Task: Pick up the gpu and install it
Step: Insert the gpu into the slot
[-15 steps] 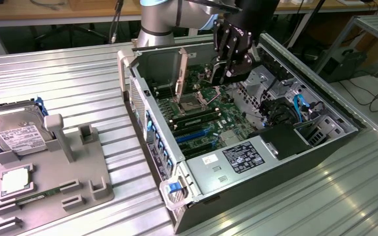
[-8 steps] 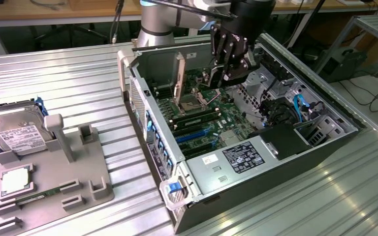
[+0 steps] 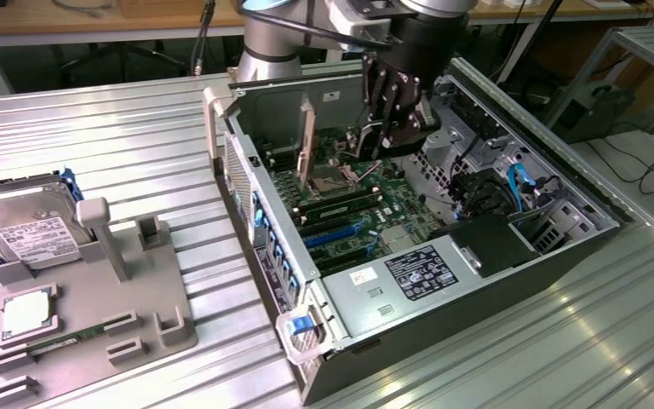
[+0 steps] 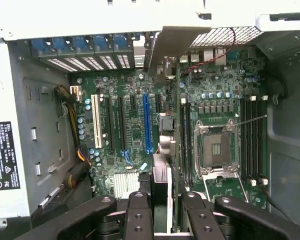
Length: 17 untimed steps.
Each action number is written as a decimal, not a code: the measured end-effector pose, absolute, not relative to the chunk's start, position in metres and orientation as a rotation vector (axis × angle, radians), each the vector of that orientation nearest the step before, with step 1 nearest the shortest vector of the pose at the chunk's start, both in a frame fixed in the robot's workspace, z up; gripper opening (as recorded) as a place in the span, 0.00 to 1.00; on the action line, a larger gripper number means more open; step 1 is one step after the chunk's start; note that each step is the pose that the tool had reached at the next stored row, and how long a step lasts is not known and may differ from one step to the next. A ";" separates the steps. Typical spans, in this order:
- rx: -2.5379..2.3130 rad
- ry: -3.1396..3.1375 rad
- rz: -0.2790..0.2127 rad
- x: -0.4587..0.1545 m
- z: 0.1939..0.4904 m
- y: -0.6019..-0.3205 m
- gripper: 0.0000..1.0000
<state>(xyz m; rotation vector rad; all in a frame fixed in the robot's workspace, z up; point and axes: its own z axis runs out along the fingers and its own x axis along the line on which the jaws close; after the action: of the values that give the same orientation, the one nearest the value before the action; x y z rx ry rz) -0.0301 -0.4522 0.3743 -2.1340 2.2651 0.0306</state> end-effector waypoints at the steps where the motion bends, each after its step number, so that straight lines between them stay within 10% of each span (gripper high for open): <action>1: -2.134 2.265 0.031 -0.030 0.374 -0.453 0.28; 17: -2.215 2.196 0.031 -0.030 0.352 -0.452 0.28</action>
<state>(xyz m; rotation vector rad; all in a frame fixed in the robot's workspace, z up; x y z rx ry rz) -0.0304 -0.4520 0.3523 -2.2152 2.1960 0.0305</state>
